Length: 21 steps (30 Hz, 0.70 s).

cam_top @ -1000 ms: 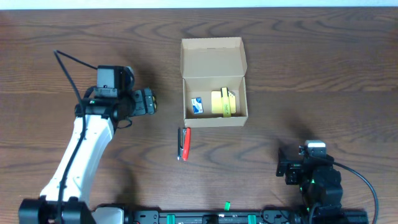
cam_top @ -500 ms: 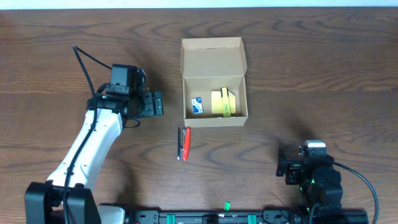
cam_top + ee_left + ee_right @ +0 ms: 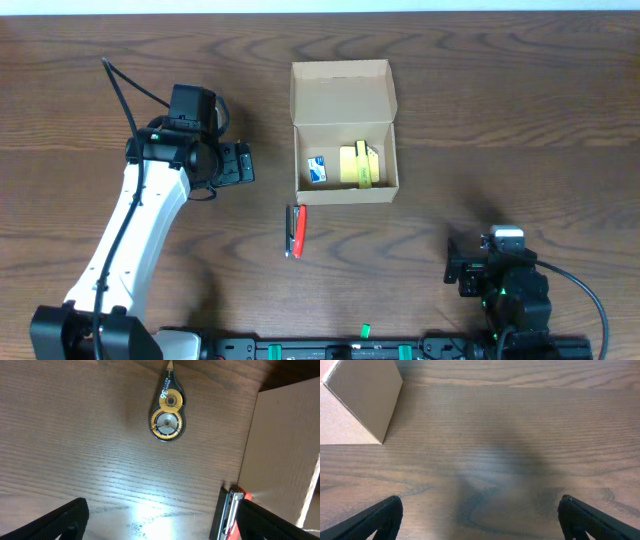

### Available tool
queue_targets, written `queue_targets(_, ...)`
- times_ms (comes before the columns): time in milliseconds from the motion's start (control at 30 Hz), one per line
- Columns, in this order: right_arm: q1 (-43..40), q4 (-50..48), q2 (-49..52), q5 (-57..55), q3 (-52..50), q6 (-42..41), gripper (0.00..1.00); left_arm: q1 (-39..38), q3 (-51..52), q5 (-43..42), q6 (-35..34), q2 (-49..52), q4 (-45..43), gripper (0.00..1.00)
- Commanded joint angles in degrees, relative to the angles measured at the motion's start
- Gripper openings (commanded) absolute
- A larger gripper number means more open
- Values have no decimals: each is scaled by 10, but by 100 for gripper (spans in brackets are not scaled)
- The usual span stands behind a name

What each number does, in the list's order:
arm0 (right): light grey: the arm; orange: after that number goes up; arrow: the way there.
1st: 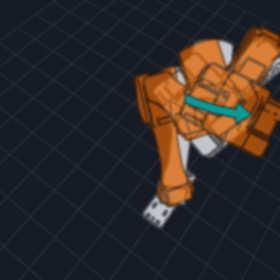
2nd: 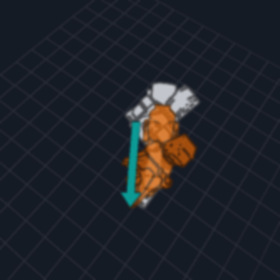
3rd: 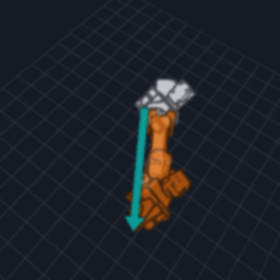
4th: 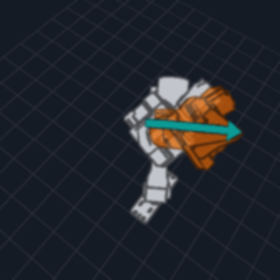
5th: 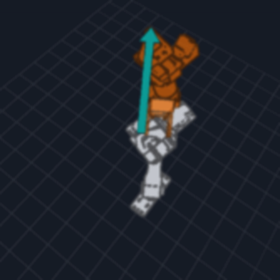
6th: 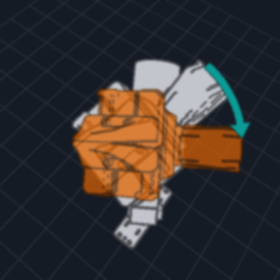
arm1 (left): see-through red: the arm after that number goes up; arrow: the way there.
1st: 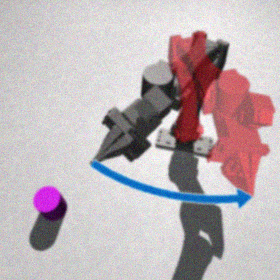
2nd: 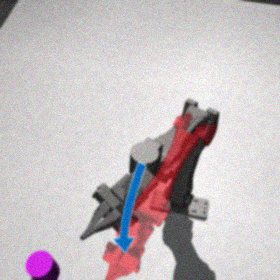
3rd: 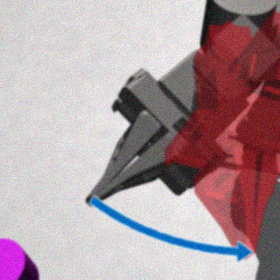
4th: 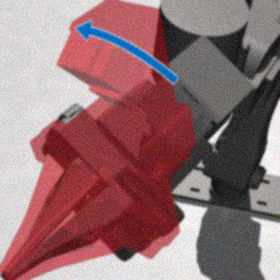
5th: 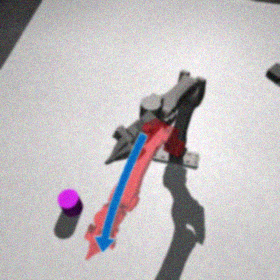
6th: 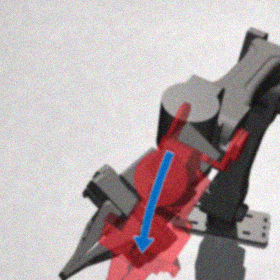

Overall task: Pack container
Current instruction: 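Move the left gripper over the yellow correction tape dispenser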

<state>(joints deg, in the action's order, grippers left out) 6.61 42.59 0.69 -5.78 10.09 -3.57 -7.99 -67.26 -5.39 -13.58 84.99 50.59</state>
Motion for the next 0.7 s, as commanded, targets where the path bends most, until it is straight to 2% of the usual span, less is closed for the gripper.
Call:
queue_targets(0,-4,3,-4,2,-7,9,99,2,-10,-3,-8,19,-16,95)
queue_targets(133,-4,3,-4,2,-7,9,99,6,-10,-9,-19,42,-57,95)
queue_targets(367,-4,3,-4,2,-7,9,99,53,-12,-41,-40,107,-55,95)
queue_targets(667,-4,3,-4,2,-7,9,99,55,-18,-41,-30,171,-56,95)
